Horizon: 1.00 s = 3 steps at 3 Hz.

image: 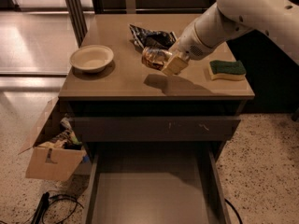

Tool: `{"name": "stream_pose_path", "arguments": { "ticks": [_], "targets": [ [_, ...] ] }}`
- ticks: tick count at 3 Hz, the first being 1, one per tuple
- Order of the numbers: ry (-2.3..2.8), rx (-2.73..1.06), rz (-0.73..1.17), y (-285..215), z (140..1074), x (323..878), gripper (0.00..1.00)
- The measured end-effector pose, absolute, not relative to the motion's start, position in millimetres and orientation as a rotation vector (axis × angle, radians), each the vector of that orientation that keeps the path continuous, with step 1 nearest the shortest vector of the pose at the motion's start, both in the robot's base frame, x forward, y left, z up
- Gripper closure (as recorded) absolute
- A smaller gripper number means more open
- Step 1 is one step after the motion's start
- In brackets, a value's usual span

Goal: Place orange can into middle drawer

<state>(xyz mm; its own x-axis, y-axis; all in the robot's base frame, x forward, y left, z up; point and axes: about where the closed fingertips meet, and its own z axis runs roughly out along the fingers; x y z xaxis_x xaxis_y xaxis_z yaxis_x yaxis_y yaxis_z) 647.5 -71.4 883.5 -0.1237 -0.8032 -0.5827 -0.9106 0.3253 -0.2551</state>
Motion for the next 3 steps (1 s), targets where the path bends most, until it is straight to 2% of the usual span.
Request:
{"name": "stream_pose_path", "arguments": {
  "ticks": [2,3],
  "targets": [
    [1.991,-1.386,0.246,-122,880,539,1.0],
    [1.991,-1.386,0.246,-122,880,539,1.0]
  ]
}}
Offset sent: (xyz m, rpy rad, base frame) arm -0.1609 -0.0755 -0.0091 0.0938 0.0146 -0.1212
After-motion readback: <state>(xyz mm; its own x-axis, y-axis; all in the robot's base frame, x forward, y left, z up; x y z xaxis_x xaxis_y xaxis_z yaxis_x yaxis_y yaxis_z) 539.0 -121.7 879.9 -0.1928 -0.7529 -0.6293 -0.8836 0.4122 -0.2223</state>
